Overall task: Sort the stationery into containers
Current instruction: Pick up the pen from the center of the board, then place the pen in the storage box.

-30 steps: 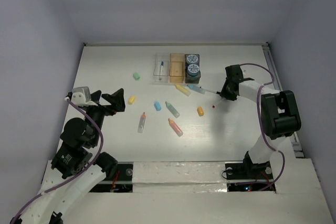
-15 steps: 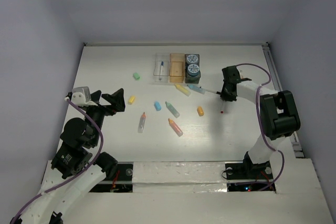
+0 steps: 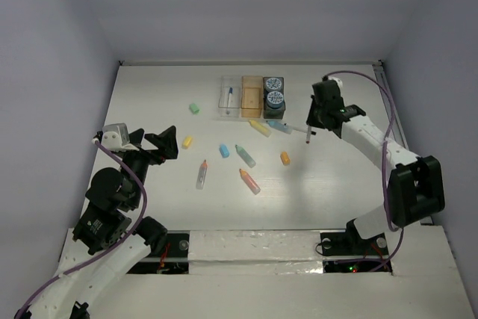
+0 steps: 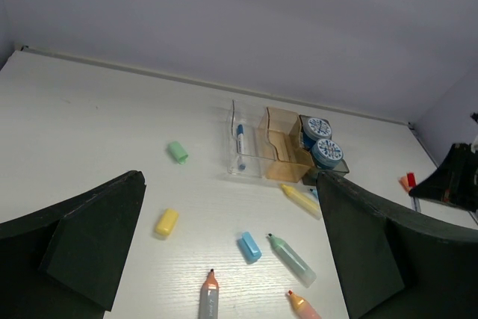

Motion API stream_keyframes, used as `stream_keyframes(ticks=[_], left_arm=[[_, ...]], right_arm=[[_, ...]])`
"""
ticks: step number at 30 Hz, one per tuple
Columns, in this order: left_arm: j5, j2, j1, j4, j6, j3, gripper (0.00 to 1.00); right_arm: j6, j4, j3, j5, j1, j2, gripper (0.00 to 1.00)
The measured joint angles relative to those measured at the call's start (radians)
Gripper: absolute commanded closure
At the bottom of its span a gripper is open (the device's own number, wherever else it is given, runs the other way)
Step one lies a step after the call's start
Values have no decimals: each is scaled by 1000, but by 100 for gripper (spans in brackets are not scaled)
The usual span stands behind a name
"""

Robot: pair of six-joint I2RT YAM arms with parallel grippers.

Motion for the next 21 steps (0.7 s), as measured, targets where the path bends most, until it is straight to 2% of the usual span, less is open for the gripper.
stream_keyframes(ticks=[4,8,14,21], left_arm=[[0,2,0,0,0,0,1],[0,4,0,0,0,0,1],[0,21,7,0,0,0,1],[9,53,16,0,0,0,1]], right_arm=[[-13,42,176,-30,140,73,100],[-14,132,372,-122,242,225,100],[-18,201,617,-198,281,468,100],[8,279,822,-239,290,699,100]])
